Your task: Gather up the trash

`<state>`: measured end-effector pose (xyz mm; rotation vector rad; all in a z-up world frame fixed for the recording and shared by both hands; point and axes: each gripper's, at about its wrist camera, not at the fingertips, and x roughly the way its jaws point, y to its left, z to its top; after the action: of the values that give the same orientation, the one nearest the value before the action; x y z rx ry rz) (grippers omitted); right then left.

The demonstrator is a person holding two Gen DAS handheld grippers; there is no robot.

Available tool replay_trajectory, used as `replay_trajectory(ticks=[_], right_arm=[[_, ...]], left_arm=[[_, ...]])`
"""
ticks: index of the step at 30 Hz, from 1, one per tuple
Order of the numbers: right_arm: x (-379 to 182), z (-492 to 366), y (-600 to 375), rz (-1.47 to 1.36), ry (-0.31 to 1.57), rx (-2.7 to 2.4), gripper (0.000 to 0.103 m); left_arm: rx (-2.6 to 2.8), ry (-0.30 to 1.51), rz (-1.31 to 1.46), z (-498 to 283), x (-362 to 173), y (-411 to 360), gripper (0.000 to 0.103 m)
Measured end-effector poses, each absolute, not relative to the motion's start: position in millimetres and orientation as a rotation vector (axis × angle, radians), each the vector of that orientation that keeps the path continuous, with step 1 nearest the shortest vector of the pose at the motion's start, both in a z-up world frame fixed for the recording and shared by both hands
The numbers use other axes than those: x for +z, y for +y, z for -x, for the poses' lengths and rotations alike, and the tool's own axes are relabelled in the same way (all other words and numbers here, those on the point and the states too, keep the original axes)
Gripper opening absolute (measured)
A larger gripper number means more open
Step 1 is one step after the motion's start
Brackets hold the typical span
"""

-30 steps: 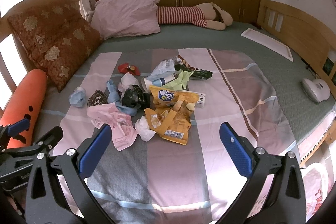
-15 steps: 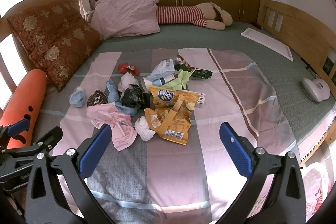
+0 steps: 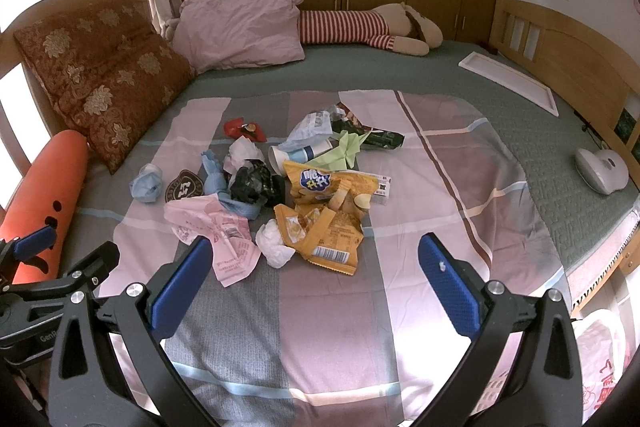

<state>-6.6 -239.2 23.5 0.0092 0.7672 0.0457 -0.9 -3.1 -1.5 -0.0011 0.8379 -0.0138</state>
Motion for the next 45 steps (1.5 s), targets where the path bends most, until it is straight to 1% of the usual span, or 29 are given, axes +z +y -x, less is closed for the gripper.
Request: replay_trajectory(ticks=[40, 45], right_arm=[[22, 5, -240, -0.012, 0.769, 0.043, 0.101], [22, 5, -241, -0.014, 0.768, 0.042, 0.101]], left_arm=[[-0.037, 0.837, -0.012, 3, -9, -7, 0.1], [-0.06, 0.875, 0.022, 0, -17, -5, 0.099]])
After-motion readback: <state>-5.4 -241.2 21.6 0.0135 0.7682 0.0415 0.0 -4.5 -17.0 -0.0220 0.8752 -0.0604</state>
